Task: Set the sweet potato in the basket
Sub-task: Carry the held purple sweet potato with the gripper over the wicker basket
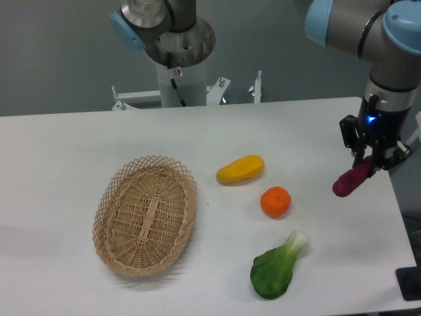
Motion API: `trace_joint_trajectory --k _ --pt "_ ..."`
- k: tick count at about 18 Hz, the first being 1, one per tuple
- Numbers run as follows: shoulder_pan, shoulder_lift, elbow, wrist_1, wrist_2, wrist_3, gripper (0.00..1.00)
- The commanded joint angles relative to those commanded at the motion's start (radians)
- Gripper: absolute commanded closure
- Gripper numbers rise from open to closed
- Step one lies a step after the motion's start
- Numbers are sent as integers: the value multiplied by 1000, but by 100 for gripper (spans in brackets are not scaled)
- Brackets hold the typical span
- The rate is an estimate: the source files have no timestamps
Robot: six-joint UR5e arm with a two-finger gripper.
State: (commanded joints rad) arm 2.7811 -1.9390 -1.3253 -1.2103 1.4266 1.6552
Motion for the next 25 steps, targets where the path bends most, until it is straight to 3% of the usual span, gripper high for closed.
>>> trace_joint_trajectory --k 6,18,22,25 --pt "-15 51 -63 0 0 -15 84" --pt "-254 60 -130 35 6 -533 84" --pt "-337 90 -214 124 9 -724 84" --pt "-394 138 -334 227 9 -779 84"
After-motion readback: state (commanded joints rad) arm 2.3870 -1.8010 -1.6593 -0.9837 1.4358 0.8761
